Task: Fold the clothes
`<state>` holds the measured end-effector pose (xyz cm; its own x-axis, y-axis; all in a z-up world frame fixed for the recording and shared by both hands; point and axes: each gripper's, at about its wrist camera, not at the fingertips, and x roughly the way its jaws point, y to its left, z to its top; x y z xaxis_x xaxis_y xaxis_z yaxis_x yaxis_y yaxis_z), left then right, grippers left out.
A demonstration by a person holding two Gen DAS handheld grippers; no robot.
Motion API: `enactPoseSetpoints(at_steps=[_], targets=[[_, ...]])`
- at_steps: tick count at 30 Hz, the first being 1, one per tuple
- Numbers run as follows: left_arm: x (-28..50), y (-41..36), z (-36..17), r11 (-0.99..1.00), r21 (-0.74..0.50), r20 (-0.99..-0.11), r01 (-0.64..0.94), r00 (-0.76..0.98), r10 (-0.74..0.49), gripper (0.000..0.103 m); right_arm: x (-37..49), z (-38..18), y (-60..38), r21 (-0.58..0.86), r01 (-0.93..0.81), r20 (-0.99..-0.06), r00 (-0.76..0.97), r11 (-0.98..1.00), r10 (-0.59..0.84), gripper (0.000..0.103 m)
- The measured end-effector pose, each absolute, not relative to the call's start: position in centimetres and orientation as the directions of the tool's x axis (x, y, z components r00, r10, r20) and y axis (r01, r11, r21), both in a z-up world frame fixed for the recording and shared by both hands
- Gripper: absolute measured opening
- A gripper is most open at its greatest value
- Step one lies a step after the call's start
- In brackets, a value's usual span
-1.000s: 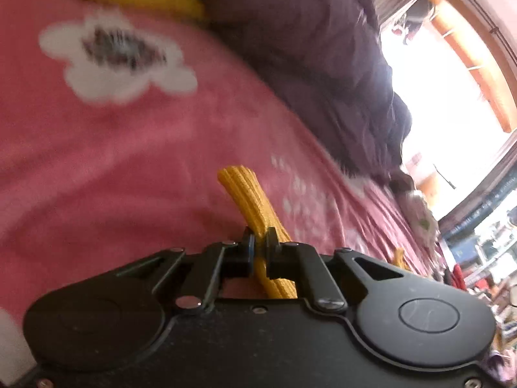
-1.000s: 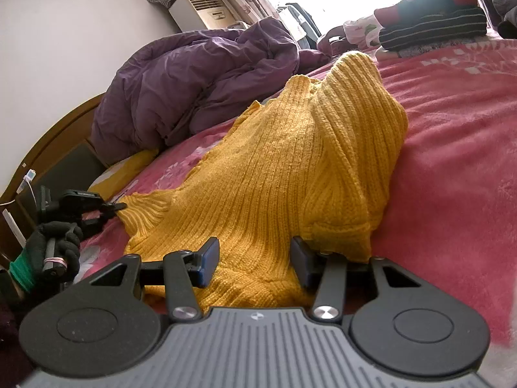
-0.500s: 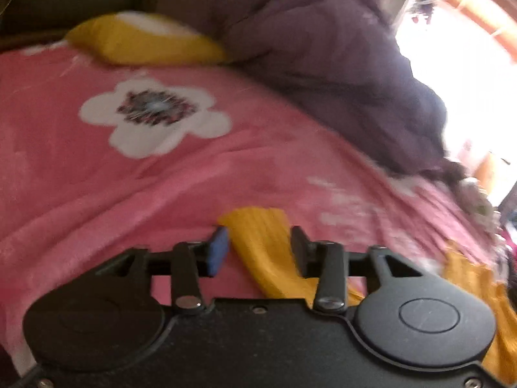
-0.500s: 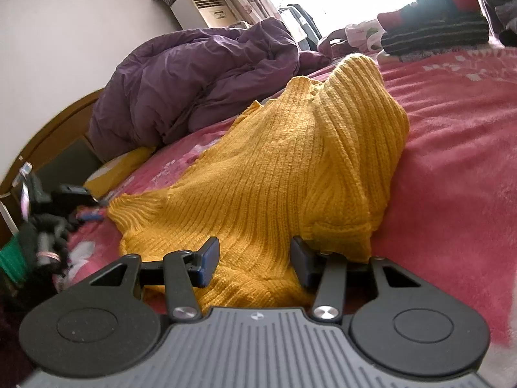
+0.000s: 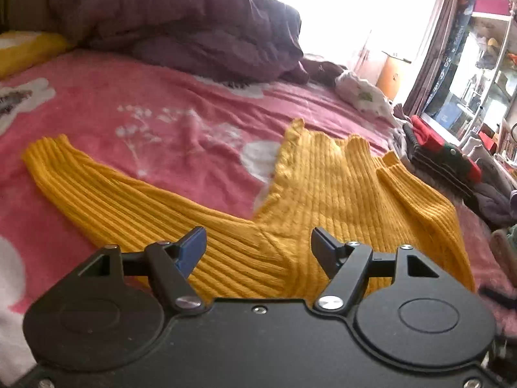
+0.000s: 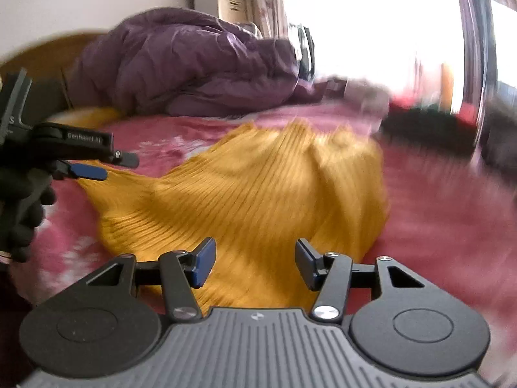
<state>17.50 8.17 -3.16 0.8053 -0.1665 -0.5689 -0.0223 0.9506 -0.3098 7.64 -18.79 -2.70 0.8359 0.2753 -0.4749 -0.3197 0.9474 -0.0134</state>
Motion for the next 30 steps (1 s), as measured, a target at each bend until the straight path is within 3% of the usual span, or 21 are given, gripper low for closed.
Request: enactPoseSetpoints(at_steps=[7, 15, 25, 27, 28, 30], targets=[[19.5, 7.3, -4.4, 0.918, -0.395, -0.597, -0.025, 0.767, -0.235, 0.071, 15.2, -1.7, -15.4, -0.434, -0.312, -0.503, 0.862, 0.845, 0.061, 0.053], [20.7, 8.2, -5.0, 0.9, -0.436, -0.592, -0.004, 0.754, -0.283, 0.071, 21.2, -6.3, -12.0, -0.775, -0.392, -0.521, 0.841, 0.495, -0.148, 0.051], [21.0, 9.5, -5.2, 0.873, -0.488, -0.581, 0.013, 0.742, -0.335, 0.071, 27.1, -7.1, -11.5, -0.796, -0.437, -0.558, 0.798, 0.42, -0.227, 0.038], [21.0, 9.7, -5.1, 0.869, -0.495, -0.578, 0.011, 0.742, -0.339, 0.071, 27.9, -6.6, -11.7, -0.779, -0.437, -0.572, 0.788, 0.45, -0.226, 0.024], [21.0, 9.8, -5.0, 0.867, -0.498, -0.577, 0.01, 0.743, -0.34, 0.071, 28.0, -6.0, -12.0, -0.761, -0.43, -0.581, 0.785, 0.486, -0.215, 0.008], [21.0, 9.9, -4.9, 0.864, -0.503, -0.574, 0.01, 0.743, -0.343, 0.071, 27.7, -4.6, -13.1, -0.721, -0.4, -0.586, 0.788, 0.566, -0.189, 0.009]])
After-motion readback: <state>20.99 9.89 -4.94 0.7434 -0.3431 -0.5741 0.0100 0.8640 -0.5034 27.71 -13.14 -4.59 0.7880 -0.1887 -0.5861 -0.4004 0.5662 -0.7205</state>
